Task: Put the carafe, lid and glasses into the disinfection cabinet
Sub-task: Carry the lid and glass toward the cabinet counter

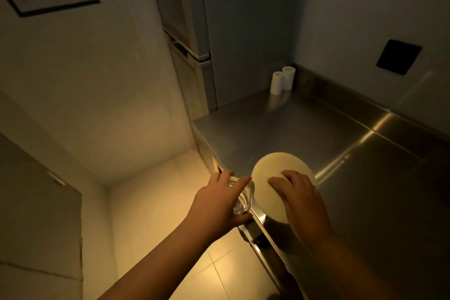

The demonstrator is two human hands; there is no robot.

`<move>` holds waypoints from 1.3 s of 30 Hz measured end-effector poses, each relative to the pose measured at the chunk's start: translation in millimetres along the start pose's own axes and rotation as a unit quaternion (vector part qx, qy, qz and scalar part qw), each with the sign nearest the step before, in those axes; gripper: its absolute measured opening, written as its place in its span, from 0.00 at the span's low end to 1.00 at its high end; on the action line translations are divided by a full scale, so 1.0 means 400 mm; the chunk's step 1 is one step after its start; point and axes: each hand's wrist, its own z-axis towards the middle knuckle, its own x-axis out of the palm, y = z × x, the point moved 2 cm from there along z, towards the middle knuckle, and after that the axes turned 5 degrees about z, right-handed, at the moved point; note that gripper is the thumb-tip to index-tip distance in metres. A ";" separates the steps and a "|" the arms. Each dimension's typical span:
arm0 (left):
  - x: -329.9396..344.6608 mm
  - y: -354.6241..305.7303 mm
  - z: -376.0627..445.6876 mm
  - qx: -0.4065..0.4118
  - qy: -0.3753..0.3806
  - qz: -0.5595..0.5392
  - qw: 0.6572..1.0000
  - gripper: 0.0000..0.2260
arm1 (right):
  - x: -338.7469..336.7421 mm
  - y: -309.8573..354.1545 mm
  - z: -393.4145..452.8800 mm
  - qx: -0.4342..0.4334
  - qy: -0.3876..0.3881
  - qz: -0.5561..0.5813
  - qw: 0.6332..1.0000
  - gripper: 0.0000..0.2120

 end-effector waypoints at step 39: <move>0.263 0.456 0.961 0.308 0.149 -0.031 0.939 0.34 | 0.337 -0.261 0.877 0.303 0.031 -0.112 0.946 0.21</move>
